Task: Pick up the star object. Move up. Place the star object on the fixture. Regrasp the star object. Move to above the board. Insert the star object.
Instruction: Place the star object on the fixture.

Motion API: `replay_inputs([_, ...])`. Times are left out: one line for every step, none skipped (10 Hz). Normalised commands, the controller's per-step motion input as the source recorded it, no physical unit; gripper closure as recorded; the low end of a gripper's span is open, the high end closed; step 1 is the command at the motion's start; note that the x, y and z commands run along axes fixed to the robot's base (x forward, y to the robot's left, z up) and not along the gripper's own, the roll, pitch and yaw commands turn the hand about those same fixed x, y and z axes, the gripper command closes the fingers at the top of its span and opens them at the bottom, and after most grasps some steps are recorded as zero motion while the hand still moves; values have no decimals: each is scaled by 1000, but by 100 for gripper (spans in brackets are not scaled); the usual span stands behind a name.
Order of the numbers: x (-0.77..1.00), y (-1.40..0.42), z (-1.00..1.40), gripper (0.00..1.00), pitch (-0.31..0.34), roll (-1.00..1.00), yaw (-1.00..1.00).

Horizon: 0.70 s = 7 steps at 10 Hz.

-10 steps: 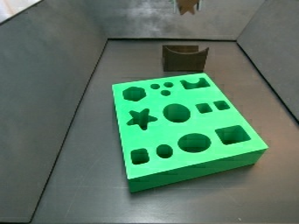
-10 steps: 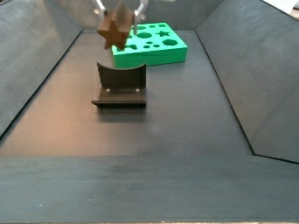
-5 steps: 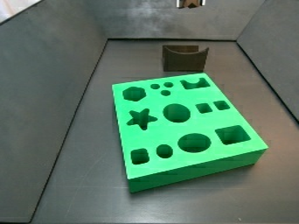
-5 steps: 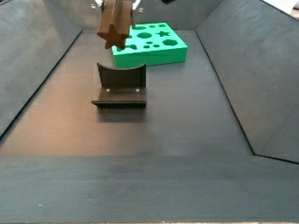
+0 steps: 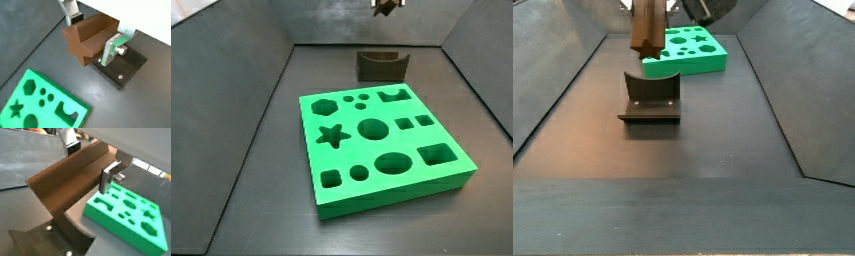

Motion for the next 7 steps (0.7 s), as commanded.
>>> replay_inputs([72, 46, -11, 100, 87, -531, -145])
replay_inputs([69, 43, -14, 100, 62, -358, -139])
replay_inputs([64, 30, -3, 100, 41, -235, -127])
replay_inputs([125, 133, -1000, 100, 134, -1000, -91])
replay_inputs([127, 138, -1000, 100, 121, -1000, -97])
replay_inputs([144, 138, -1000, 100, 153, -1000, -127])
replay_inputs([151, 135, -1000, 100, 162, -947, -137])
